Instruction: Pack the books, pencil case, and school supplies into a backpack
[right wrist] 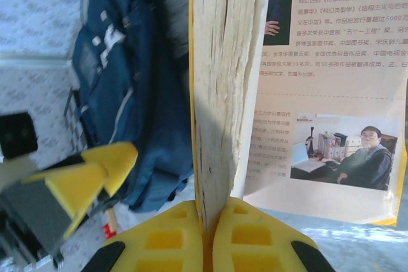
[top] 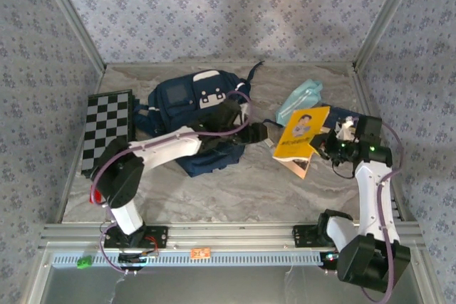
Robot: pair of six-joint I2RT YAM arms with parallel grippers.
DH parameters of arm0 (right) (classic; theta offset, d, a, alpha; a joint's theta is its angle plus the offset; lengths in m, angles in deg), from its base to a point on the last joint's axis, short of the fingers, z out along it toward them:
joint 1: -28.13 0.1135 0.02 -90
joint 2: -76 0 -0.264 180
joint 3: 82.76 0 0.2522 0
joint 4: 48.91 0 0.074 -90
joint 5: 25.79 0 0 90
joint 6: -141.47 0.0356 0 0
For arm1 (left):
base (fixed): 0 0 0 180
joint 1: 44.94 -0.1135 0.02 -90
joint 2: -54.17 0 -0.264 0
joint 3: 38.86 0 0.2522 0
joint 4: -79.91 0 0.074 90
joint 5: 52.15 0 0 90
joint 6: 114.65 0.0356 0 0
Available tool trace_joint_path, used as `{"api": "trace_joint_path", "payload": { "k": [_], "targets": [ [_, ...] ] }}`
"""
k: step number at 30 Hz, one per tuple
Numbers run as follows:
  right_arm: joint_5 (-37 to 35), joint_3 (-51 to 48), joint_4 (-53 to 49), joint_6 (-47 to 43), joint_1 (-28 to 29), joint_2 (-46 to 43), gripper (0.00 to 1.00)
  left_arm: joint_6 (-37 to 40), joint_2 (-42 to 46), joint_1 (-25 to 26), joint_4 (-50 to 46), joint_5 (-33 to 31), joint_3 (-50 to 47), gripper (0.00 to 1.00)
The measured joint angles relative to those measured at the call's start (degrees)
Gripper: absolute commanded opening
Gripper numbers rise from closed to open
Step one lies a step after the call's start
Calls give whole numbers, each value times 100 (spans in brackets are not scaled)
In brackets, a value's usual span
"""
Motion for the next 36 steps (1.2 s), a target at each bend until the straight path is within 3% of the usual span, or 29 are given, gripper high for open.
{"api": "trace_joint_path", "payload": {
  "k": [7, 12, 15, 17, 25, 29, 34, 36],
  "targets": [
    [63, 481, 562, 627, 1366, 295, 7, -898, 210, -422, 874, 459, -573, 83],
    [114, 640, 1381, 1172, 2004, 804, 7, -1482, 210, -601, 1593, 616, -874, 80],
    [140, 640, 1893, 1460, 2277, 1082, 6, -1856, 212, -706, 2297, 706, -1174, 70],
    [142, 636, 2144, 1580, 2402, 1241, 6, -2044, 232, -763, 2651, 763, -1373, 57],
    [153, 509, 2555, 1700, 2422, 1484, 10, -2282, 640, -975, 2900, 640, -1722, 15],
    [149, 404, 2577, 1685, 2391, 1491, 26, -2218, 852, -992, 2900, 619, -1722, 0],
    [114, 275, 2564, 1580, 2295, 1440, 76, -2227, 885, -988, 2896, 669, -1690, 0],
    [98, 160, 2573, 1602, 2225, 1349, 87, -2251, 885, -968, 2905, 686, -1661, 0]
  ]
}}
